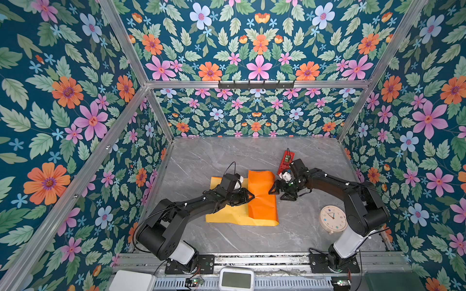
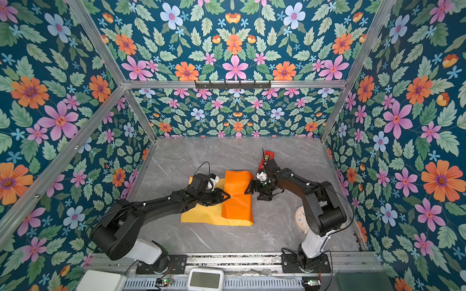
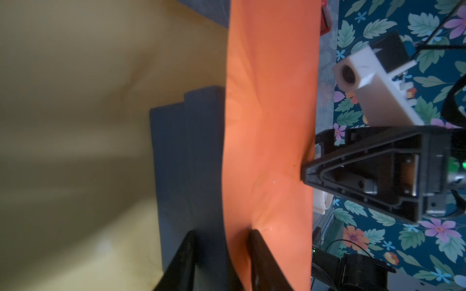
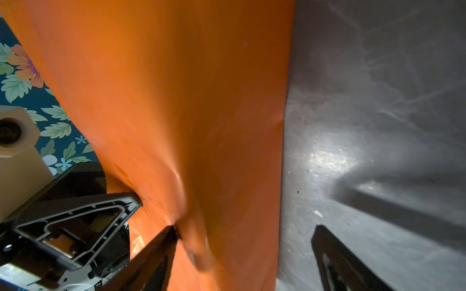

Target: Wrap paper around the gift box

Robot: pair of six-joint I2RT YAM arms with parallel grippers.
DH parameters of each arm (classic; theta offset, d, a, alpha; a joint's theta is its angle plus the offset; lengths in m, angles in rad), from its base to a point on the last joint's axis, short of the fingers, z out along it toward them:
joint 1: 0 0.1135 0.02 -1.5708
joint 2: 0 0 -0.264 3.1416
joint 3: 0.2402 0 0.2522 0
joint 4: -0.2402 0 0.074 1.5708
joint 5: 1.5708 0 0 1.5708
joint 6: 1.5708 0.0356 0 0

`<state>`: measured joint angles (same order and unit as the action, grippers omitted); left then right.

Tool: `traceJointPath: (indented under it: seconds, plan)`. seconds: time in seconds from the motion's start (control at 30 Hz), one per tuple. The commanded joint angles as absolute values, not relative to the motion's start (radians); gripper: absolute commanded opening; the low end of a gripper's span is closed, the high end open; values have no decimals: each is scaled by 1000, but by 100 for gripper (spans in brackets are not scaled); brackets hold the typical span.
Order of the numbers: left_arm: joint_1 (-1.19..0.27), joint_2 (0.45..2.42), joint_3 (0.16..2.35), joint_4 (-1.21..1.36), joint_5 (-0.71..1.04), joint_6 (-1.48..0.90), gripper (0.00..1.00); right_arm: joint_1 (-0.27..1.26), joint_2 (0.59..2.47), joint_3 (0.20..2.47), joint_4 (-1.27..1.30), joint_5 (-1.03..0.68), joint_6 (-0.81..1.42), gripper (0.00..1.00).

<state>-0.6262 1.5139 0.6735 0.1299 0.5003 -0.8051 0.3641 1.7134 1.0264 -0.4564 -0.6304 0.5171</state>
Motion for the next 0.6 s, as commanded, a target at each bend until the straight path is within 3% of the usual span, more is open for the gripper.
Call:
traceJointPath:
  seconds: [0.0, 0.2, 0.4, 0.57]
  plan:
    - [-625, 1526, 658, -63, 414, -780, 35, 363, 1715, 1008, -431, -637, 527, 86]
    - [-624, 1517, 660, -59, 416, -784, 37, 361, 1738, 973, -420, -574, 523, 84]
    - [-610, 1474, 711, -55, 398, -788, 66, 361, 1744, 930, -412, -517, 522, 84]
    - [-558, 1383, 755, -127, 345, -732, 78, 361, 1746, 914, -419, -478, 517, 84]
